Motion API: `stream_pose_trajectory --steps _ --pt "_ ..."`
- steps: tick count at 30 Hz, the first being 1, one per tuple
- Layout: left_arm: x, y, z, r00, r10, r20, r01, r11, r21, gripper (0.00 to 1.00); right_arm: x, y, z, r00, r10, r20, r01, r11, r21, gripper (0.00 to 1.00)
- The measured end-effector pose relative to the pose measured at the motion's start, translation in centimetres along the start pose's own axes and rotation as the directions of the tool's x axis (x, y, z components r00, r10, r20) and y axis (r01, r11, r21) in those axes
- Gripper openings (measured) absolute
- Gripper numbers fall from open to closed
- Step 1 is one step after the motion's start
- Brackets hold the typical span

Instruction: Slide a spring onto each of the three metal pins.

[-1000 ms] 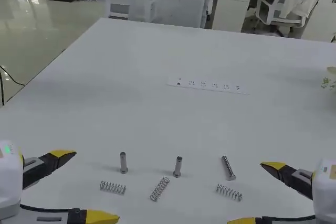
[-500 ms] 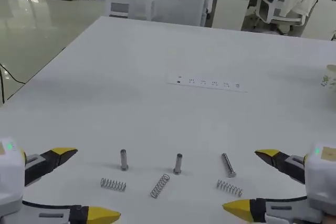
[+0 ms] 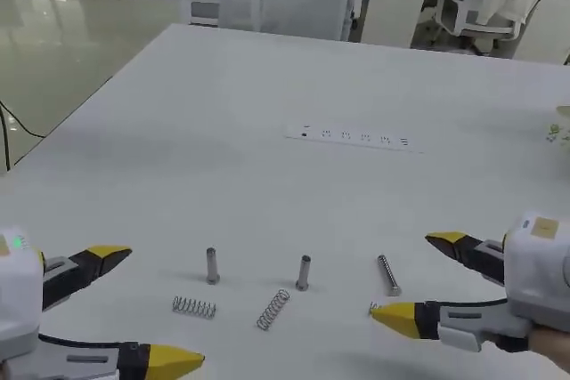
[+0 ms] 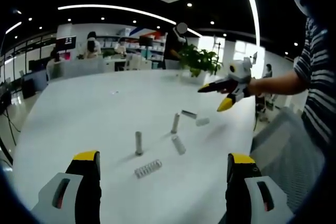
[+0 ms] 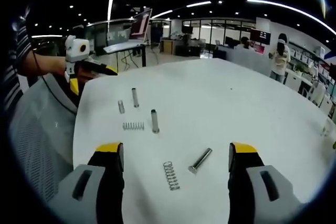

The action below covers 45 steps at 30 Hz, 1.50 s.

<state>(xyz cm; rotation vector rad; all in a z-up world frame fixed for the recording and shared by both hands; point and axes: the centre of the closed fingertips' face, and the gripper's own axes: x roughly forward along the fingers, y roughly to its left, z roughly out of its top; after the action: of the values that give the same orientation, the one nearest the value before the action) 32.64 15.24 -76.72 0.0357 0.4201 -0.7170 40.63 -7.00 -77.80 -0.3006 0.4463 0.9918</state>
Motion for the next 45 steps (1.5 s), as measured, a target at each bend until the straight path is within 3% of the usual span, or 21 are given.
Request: stream_pose_trajectory --steps 16,29,35,45 --pt "-0.1 0.3 0.1 1.0 0.003 0.004 -0.003 1.0 -0.001 0.98 1.9 -1.9 0.5 0.9992 -0.021 -0.035 0.023 0.998 0.058 0.74" --pt "0.1 0.6 0.1 0.9996 -0.026 -0.014 0.026 0.999 0.03 0.98 2.5 -3.5 -0.7 0.9965 -0.04 -0.074 0.052 0.985 0.167 0.64" --pt "0.3 0.7 -0.8 0.9987 -0.033 -0.038 0.035 0.999 0.039 0.98 3.1 -3.7 -1.9 0.9921 -0.031 -0.121 0.054 0.979 0.194 0.59" --pt "0.3 0.6 -0.7 0.9986 -0.053 -0.004 0.053 0.998 0.03 0.98 4.2 -3.9 -2.5 0.9846 -0.022 -0.173 0.056 0.98 0.191 0.55"
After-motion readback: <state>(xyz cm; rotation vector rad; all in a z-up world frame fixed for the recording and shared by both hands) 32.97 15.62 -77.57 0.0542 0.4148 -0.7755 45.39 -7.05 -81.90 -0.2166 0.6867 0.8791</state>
